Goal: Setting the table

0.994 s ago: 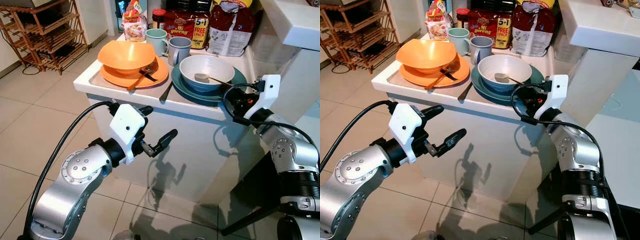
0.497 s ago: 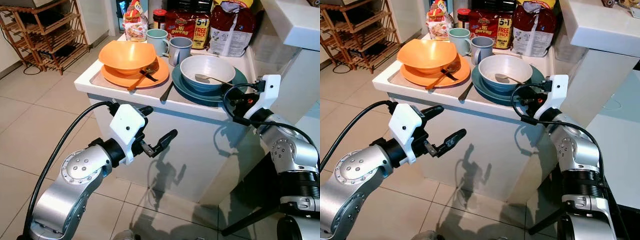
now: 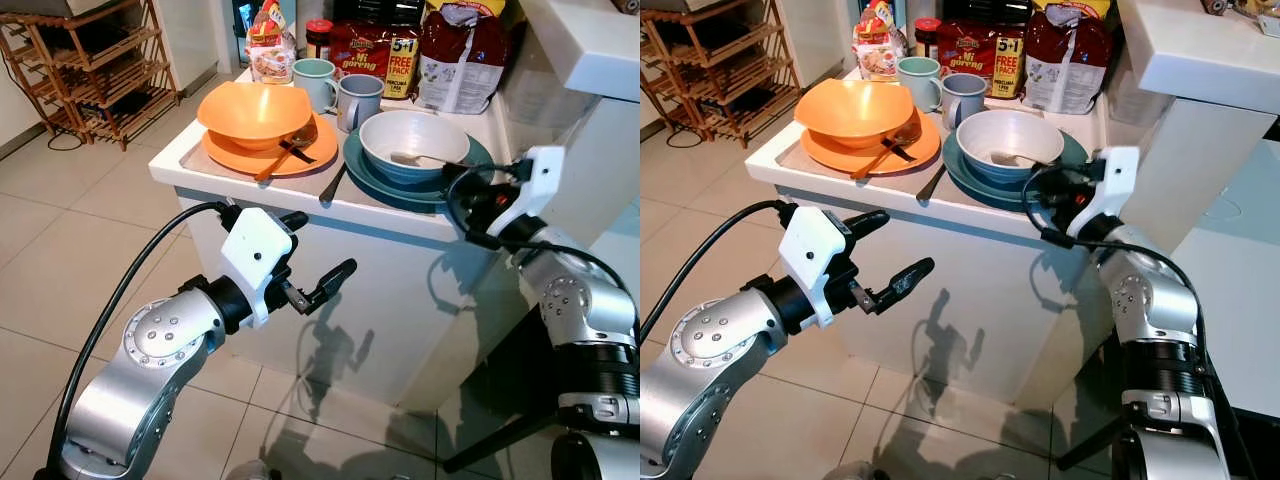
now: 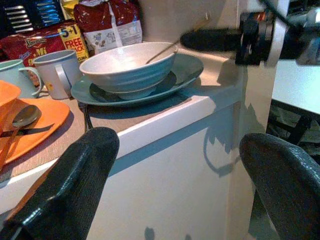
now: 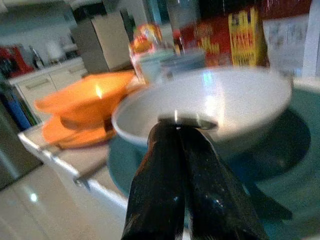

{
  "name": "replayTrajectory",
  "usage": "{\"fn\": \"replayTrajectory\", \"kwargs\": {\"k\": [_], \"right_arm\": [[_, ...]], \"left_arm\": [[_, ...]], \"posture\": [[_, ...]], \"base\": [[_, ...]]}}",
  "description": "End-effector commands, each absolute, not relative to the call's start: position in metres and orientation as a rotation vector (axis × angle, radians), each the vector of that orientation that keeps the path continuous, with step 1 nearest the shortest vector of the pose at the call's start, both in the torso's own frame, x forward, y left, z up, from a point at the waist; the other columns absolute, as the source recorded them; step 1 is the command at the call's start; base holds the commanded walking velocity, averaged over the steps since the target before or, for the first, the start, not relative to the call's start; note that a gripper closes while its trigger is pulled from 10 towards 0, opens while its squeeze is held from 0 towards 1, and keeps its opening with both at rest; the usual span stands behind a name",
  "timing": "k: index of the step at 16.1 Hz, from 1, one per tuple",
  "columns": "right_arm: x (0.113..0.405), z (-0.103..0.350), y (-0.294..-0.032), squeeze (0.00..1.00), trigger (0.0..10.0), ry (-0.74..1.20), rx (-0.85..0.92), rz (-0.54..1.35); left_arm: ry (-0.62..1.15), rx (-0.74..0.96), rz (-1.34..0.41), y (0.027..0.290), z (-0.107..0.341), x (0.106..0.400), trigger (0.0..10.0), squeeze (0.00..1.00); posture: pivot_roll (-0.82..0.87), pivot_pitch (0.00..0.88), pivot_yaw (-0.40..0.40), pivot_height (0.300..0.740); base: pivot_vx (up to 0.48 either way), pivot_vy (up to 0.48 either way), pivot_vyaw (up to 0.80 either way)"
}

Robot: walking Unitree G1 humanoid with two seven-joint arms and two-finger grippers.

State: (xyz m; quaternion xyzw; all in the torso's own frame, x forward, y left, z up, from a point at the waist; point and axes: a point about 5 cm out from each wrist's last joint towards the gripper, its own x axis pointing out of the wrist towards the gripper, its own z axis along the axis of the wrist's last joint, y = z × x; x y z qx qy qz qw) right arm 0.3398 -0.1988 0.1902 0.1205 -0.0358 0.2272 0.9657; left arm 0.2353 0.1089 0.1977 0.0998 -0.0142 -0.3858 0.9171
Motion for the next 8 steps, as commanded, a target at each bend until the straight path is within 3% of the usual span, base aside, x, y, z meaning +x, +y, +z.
{"fn": "replayTrajectory", "kwargs": {"k": [1,8], "right_arm": [[0.336,0.207,-0.202,0.00,0.0,-0.146,0.255,0.454],[0.313,0.206,-0.200,0.00,0.0,-0.156,0.247,0.435]], "left_arm": [[-0.050,0.214,-0.819,0.107,0.203,0.235,10.0,0.00],[-0.047,0.212,-0.837,0.104,0.202,0.235,10.0,0.00]], "posture": [[0.09,0.000,-0.002,0.740],[0.07,0.000,0.011,0.740]], "base": [[0.000,0.000,0.00],[0.000,0.000,0.00]]}}
